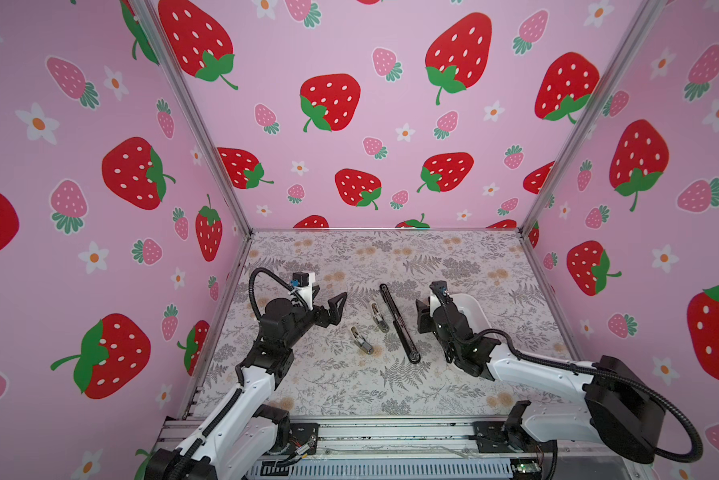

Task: Load the staples into the stapler
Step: 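Open the right gripper and move it over the white tray, then lower the right gripper into the tray and grasp a grey staple strip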

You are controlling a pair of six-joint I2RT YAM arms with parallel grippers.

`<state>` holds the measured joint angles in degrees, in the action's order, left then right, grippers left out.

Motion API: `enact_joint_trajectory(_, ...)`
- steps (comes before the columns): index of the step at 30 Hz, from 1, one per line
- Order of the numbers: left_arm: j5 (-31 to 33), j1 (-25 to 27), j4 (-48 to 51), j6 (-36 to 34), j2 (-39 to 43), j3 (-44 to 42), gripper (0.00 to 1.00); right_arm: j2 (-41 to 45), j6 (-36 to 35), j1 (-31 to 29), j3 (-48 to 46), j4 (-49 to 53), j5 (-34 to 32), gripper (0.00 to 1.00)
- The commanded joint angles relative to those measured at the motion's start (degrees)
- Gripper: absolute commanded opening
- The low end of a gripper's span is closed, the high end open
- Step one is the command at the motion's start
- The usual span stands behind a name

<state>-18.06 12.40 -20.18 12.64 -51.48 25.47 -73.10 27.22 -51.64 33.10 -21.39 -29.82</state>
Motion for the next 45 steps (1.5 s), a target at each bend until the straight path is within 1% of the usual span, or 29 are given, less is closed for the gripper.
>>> enact_joint_trajectory(1, -3.3, -1.5, -3.7, -2.6, 0.3, -0.1, 0.99, 1.5, 7.0, 3.9, 0.2, 6.2, -3.0, 0.40)
enact_joint_trajectory(4, -5.0, -2.8, -6.3, -2.2, 0.8, -1.4, 0.99, 2.3, 12.8, 7.9, -0.2, 11.0, -2.9, 0.40)
enact_joint_trajectory(6, -5.9, -4.1, -6.6, -1.2, 0.3, -1.2, 0.99, 3.4, 16.2, 9.8, -1.5, 12.2, -2.2, 0.40)
enact_joint_trajectory(11, -5.0, -4.6, -4.6, -0.3, -1.8, 0.8, 1.00, 6.0, 21.1, 11.8, -4.6, 11.4, -2.3, 0.40)
enact_joint_trajectory(15, -4.5, -4.3, -2.2, -0.5, -1.5, 1.7, 1.00, 4.4, 23.2, 13.4, -5.4, 10.4, -1.7, 0.41)
enact_joint_trajectory(19, -3.6, -4.3, -0.9, -0.9, 0.2, 1.5, 1.00, 0.9, 24.8, 16.0, -4.7, 10.4, 0.8, 0.40)
enact_joint_trajectory(22, -0.7, -4.4, -0.1, -0.8, 2.8, 0.4, 1.00, -0.5, 25.2, 17.1, -5.0, 9.7, 0.5, 0.39)
enact_joint_trajectory(24, 0.4, -4.2, 0.1, -0.3, 4.9, -0.7, 1.00, -1.3, 24.3, 17.9, -5.8, 7.9, 1.1, 0.39)
enact_joint_trajectory(27, -0.1, -3.6, -1.8, -0.1, 6.8, -2.5, 1.00, -2.9, 23.3, 19.6, -5.7, 6.7, 2.8, 0.39)
enact_joint_trajectory(29, -0.9, -3.6, -3.4, -0.7, 6.6, -3.4, 1.00, -4.1, 22.7, 20.4, -5.9, 5.2, 4.3, 0.39)
enact_joint_trajectory(31, -0.9, -3.8, -2.8, -1.4, 5.8, -2.8, 0.99, -5.6, 22.7, 20.9, -5.8, 4.1, 5.3, 0.39)
enact_joint_trajectory(32, -1.9, -4.6, -2.6, -1.4, 5.2, -2.3, 0.99, -6.5, 22.5, 21.1, -5.6, 3.7, 5.7, 0.40)
enact_joint_trajectory(33, -4.6, -6.5, -3.6, -0.4, 4.4, -2.2, 0.99, -7.5, 22.6, 21.4, -5.0, 4.0, 6.5, 0.40)
enact_joint_trajectory(35, -9.6, -11.1, -8.1, 3.8, 2.7, -2.8, 0.99, -9.5, 23.0, 21.9, -3.6, 4.8, 8.0, 0.39)
enact_joint_trajectory(36, -10.4, -12.8, -9.6, 5.4, 2.0, -2.6, 0.99, -10.1, 23.3, 22.1, -3.2, 5.0, 8.7, 0.39)
enact_joint_trajectory(37, -9.9, -13.4, -8.7, 6.0, 1.7, -1.6, 0.99, -10.5, 23.8, 22.2, -3.0, 5.2, 9.2, 0.39)
enact_joint_trajectory(40, -4.5, -13.3, 0.2, 5.7, 0.3, 5.2, 0.99, -10.7, 24.4, 22.2, -3.2, 5.0, 9.2, 0.39)
enact_joint_trajectory(42, -4.0, -13.4, 8.6, 5.5, -1.6, 11.7, 0.99, -11.1, 24.0, 22.4, -3.5, 4.9, 8.6, 0.40)
enact_joint_trajectory(43, -4.2, -13.3, 11.2, 5.9, -2.4, 14.4, 0.99, -11.3, 24.0, 22.6, -3.3, 5.2, 8.6, 0.39)
enact_joint_trajectory(45, -6.2, -13.2, 12.8, 8.1, -3.1, 18.2, 0.99, -11.8, 24.1, 22.8, -3.3, 5.3, 8.3, 0.40)
